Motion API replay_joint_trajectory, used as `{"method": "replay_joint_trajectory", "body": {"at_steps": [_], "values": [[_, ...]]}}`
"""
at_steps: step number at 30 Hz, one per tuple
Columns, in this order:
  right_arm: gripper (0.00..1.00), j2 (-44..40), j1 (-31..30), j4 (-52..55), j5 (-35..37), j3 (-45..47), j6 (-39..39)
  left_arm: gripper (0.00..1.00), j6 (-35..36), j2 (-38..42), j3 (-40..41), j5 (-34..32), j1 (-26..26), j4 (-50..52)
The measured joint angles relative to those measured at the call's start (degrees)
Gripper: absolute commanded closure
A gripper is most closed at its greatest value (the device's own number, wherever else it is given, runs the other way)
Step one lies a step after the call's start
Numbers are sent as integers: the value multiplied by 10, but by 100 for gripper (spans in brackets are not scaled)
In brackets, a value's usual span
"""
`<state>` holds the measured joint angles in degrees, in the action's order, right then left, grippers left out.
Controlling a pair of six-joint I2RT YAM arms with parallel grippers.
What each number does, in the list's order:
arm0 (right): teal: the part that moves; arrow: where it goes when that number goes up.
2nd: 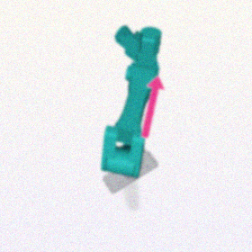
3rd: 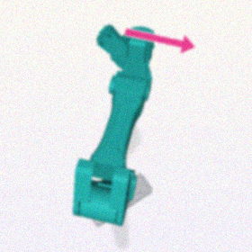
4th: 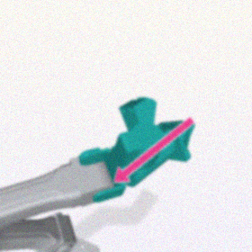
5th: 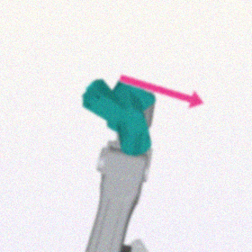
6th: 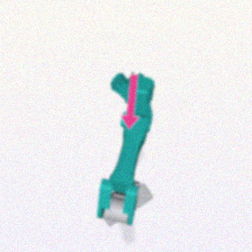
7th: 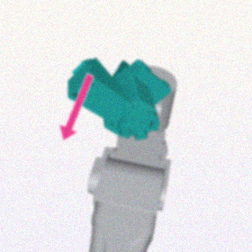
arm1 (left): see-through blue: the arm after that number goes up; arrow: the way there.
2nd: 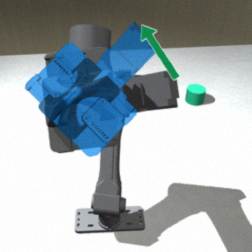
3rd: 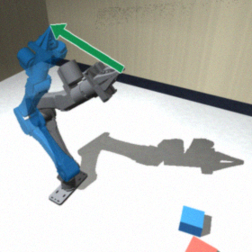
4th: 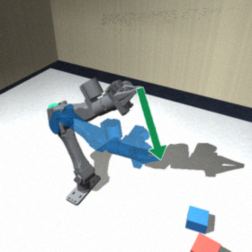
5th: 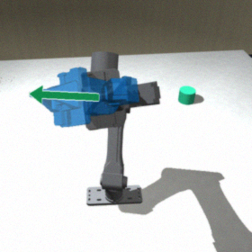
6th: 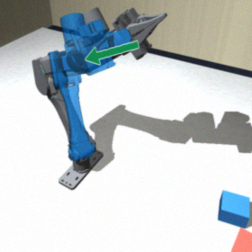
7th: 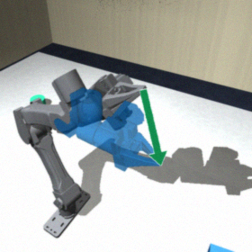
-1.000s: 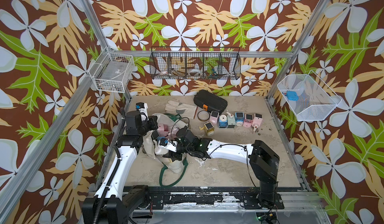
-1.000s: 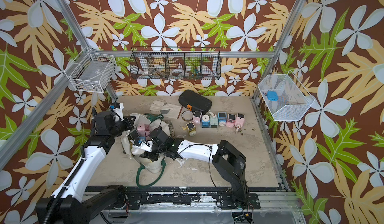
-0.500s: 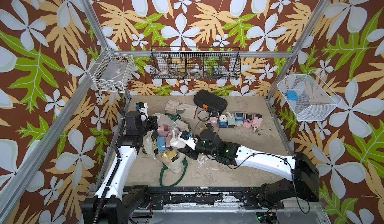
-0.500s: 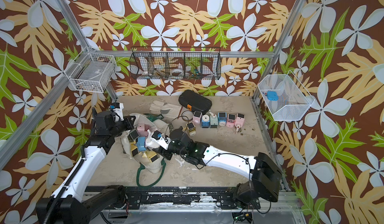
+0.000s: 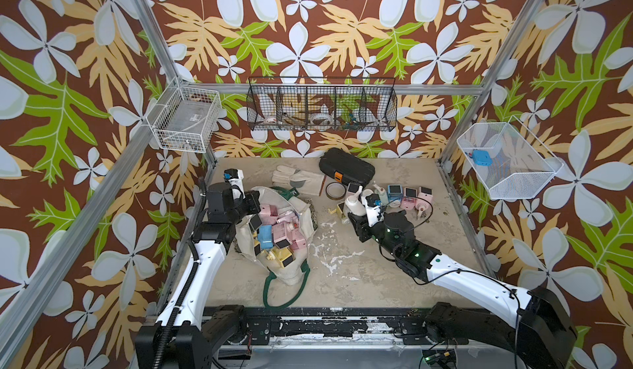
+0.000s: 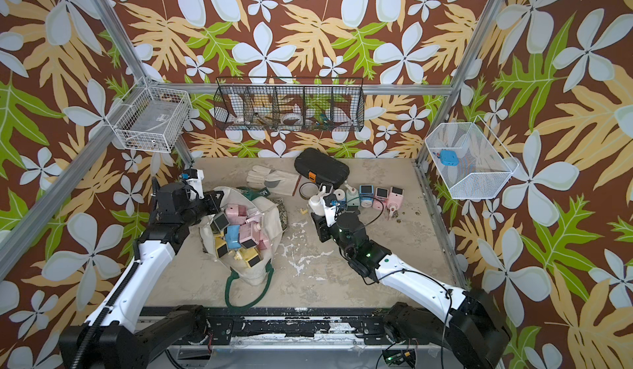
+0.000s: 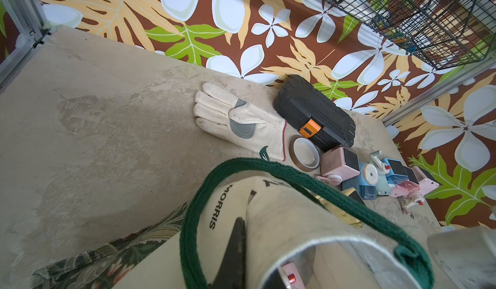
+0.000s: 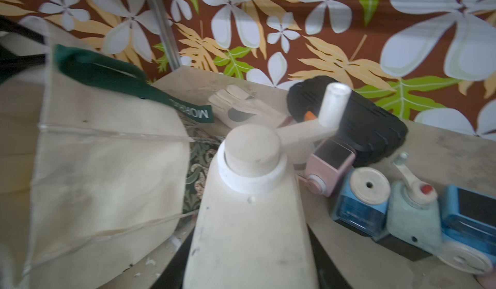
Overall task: Take out the pencil sharpeners from the tote bags
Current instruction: Place the pencil sharpener at the center of the board.
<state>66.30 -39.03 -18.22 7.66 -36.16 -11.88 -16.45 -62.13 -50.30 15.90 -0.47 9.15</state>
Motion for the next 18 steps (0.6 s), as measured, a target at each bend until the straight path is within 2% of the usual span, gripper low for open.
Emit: {"method": "replay_joint_trajectory", "body": {"at_steps": [6, 18], "values": [[84, 57, 44, -15, 42, 12, -38, 100, -1, 0, 0, 0, 0, 0], [84, 194, 78, -27, 47, -23, -89, 100, -2, 1, 0, 0, 0, 0]]}}
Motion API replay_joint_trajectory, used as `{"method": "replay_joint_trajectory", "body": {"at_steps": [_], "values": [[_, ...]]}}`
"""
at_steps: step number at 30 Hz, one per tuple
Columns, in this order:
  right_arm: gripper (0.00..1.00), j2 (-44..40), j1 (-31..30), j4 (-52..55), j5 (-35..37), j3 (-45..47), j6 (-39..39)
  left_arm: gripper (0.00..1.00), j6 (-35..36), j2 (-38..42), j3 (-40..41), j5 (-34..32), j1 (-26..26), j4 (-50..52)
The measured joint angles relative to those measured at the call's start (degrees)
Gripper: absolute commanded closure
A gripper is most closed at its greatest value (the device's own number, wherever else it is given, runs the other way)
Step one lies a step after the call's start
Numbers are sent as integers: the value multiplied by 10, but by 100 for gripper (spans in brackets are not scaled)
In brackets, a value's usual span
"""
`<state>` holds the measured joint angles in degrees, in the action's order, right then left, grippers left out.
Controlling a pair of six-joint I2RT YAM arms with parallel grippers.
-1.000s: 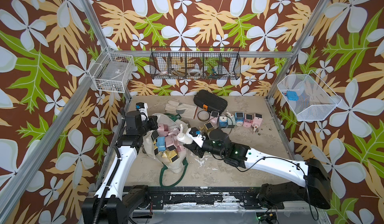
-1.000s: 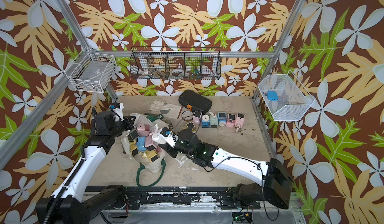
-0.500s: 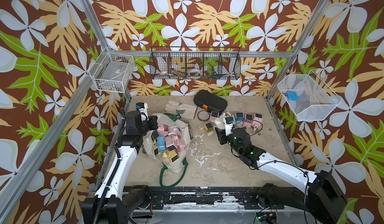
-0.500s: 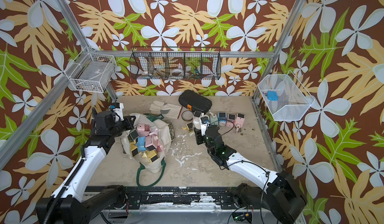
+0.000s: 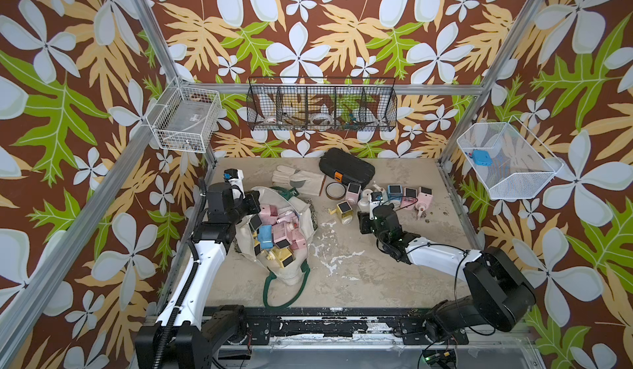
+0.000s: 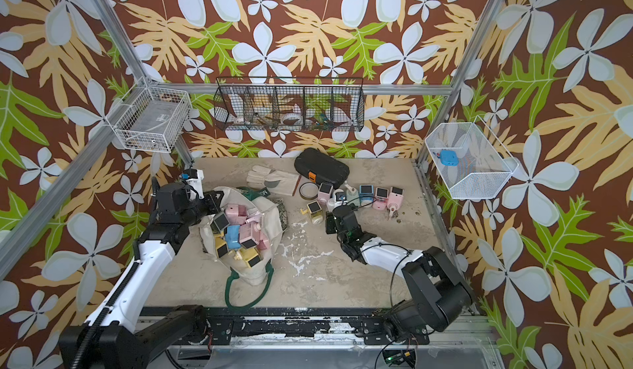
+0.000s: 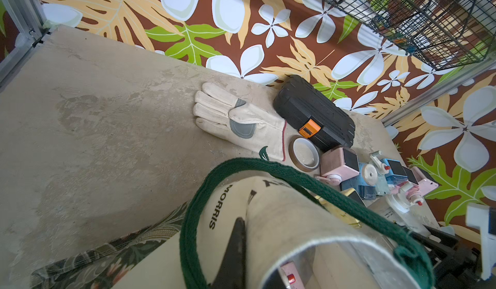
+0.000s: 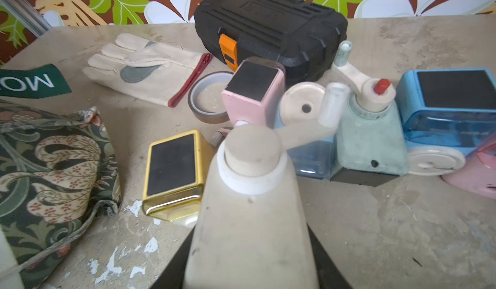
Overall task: Take out the pencil sharpeners from the tote bags
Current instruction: Place the pencil sharpener at the center of the board.
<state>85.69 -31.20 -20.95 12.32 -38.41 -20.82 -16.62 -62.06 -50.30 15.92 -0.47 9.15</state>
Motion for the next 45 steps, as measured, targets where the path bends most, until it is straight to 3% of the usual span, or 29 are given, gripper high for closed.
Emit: {"method": "replay_joint_trajectory", "body": {"at_steps": [15, 20, 33, 45], "values": [[81, 100, 6, 0, -10, -46, -17, 100, -2, 0, 0, 0, 0, 0], [71, 115, 9, 0, -16, -50, -17, 100, -3, 0, 0, 0, 0, 0], [31, 97, 9, 0, -33, -46, -30, 100, -5, 0, 0, 0, 0, 0], [28, 18, -7, 6, -16, -23, -30, 100, -5, 0, 0, 0, 0, 0]]}}
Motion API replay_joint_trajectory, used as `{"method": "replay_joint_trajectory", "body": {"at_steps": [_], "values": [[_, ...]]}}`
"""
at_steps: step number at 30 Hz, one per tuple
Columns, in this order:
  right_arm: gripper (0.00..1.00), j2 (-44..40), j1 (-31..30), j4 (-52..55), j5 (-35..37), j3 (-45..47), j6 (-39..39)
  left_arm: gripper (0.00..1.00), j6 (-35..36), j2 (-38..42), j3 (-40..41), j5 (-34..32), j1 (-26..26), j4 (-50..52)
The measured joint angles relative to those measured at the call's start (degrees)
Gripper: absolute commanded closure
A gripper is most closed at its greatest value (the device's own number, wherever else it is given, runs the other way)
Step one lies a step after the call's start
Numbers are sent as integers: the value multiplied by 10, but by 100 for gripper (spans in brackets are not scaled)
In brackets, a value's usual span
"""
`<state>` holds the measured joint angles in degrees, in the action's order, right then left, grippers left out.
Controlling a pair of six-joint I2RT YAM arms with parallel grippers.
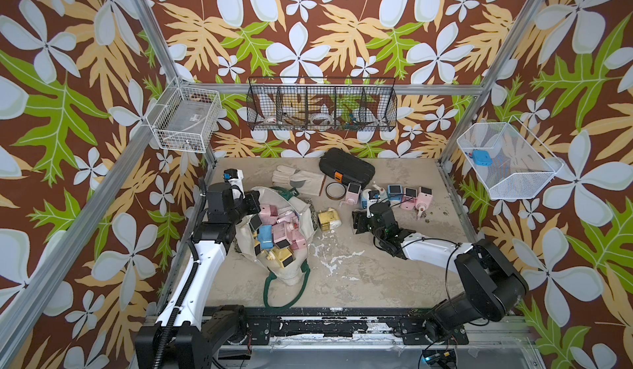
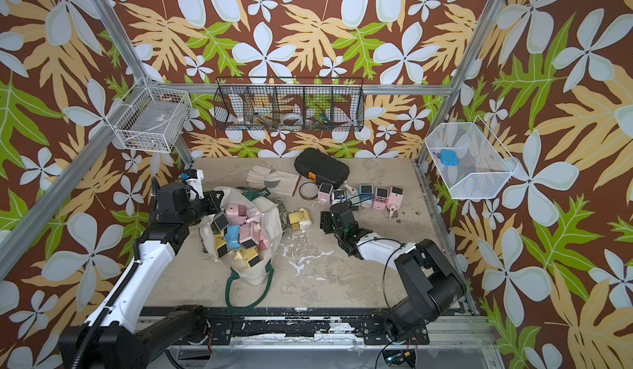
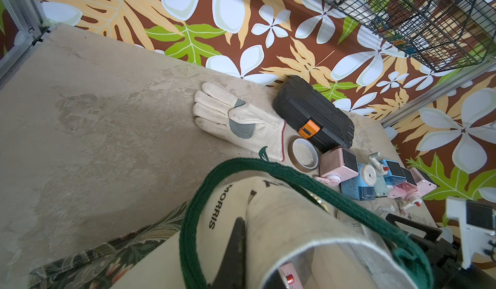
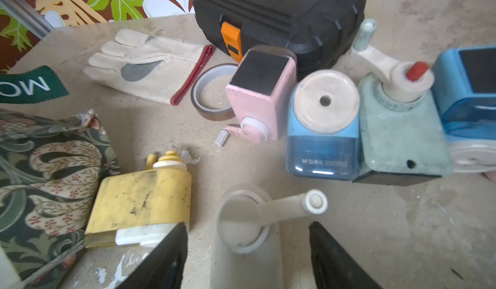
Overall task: Take out the pencil sharpeners from the tote bags
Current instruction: Place the pencil sharpener at the center of the board, then pick up the pencil sharpener from the canvas bag.
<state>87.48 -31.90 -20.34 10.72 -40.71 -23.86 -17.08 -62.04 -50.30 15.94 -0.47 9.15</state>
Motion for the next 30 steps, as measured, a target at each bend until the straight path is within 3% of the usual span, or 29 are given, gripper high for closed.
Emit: {"method": "replay_joint_trajectory", "body": {"at_steps": [13, 23, 26, 30], "values": [[38, -107, -186, -34, 62, 14, 129, 100, 0, 0, 0, 0, 0, 0], [34, -202, -351, -73, 53, 16, 239, 100, 0, 0, 0, 0, 0, 0], [33, -196, -372, -66, 32, -12, 239, 100, 0, 0, 0, 1, -2, 0], [31, -126, -400, -26, -2, -89, 225, 100, 0, 0, 0, 4, -4, 0]]}}
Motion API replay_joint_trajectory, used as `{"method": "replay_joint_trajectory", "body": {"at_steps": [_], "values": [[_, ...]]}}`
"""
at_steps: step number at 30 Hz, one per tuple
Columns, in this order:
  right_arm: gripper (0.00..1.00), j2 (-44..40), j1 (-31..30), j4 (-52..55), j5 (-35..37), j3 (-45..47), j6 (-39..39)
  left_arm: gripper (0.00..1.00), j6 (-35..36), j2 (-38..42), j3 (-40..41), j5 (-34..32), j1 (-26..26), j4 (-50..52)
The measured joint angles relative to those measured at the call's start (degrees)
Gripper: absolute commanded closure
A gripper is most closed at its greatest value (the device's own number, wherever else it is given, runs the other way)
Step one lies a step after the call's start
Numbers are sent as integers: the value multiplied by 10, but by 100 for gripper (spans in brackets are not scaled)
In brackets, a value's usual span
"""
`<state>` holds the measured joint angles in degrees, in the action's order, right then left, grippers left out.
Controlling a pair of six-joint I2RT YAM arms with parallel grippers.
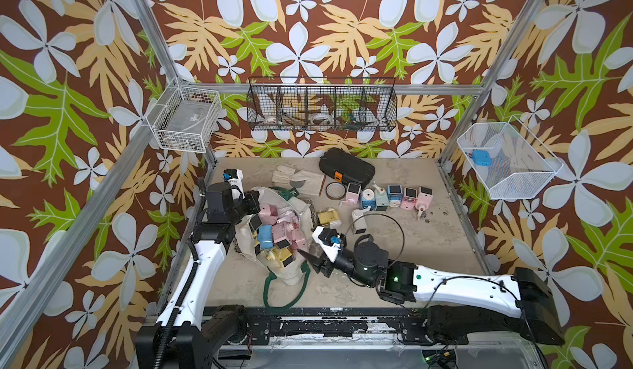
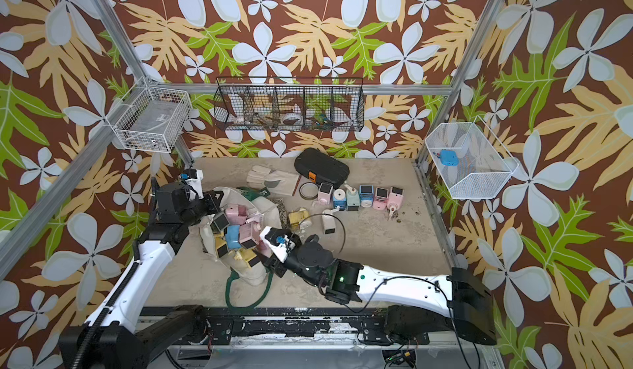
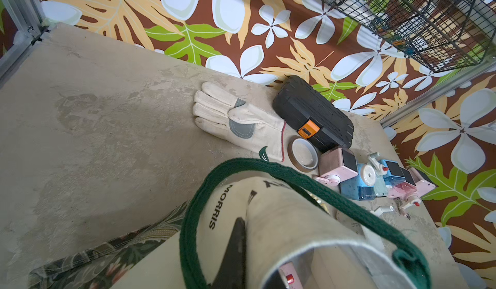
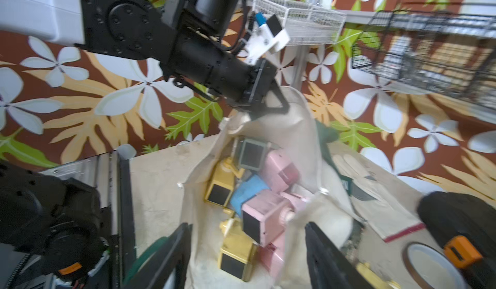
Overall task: Take out the pencil sharpeners from the tote bags
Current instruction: Pick up the pencil sharpener from the canvas bag.
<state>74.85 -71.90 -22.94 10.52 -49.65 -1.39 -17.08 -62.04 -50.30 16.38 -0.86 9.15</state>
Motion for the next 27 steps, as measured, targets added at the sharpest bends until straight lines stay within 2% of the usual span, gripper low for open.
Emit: {"method": "replay_joint_trajectory", "body": {"at_steps": [6, 17, 24, 27], "values": [[29, 144, -31, 87, 9, -131, -37, 100, -1, 0, 0, 2, -1, 0], [15, 353, -30, 212, 132, -295, -106, 100, -3, 0, 0, 2, -1, 0], [11, 403, -8, 247, 210, -331, -137, 100, -4, 1, 0, 2, -1, 0], [11, 410, 8, 250, 217, -329, -147, 100, -4, 1, 0, 3, -1, 0]]}}
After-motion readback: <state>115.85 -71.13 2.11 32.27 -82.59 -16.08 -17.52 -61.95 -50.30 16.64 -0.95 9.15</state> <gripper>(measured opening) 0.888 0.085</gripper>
